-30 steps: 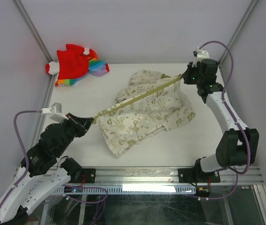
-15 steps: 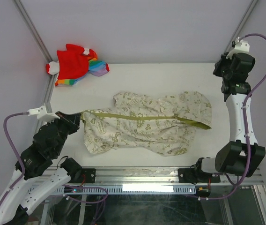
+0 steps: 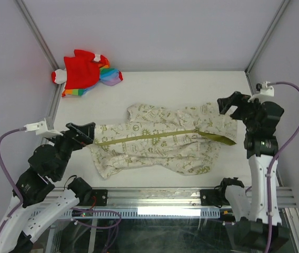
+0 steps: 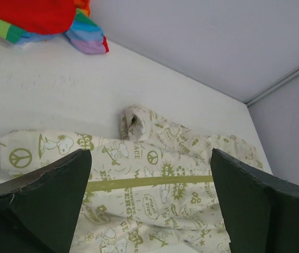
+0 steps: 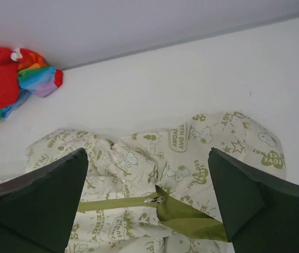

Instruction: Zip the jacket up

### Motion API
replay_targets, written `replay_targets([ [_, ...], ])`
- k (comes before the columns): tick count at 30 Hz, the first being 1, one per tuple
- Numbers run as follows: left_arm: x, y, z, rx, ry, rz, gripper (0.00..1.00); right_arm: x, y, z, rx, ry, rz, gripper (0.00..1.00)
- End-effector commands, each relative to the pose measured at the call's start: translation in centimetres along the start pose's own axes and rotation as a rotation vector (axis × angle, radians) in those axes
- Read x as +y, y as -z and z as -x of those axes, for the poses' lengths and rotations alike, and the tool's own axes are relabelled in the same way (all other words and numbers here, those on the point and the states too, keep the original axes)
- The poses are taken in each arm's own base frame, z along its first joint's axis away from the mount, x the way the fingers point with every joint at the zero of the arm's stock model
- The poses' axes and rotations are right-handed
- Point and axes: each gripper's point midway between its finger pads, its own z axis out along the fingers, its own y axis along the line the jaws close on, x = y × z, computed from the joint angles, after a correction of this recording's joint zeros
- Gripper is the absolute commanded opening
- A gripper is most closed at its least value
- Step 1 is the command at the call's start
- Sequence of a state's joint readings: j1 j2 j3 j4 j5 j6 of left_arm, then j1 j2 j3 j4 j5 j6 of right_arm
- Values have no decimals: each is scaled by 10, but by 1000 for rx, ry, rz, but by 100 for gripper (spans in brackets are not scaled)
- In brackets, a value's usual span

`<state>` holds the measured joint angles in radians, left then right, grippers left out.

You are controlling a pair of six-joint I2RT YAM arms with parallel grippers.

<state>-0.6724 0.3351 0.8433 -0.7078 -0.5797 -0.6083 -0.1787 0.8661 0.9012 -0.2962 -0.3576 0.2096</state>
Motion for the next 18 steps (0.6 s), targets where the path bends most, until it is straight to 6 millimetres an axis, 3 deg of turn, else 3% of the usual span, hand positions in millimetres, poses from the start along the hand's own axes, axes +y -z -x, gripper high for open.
replay_targets([
  [1,-12,21,55,-175,-15,-77,99,35,44,36,-227,14,81,100],
  [5,-10,34,71,-277,1,-125,99,35,70,33,-340,24,27,99],
  [9,2,33,62,-332,16,-131,99,28,90,26,-445,27,-15,100],
  [18,19,32,58,-355,5,-67,99,23,94,17,-478,3,-26,100],
])
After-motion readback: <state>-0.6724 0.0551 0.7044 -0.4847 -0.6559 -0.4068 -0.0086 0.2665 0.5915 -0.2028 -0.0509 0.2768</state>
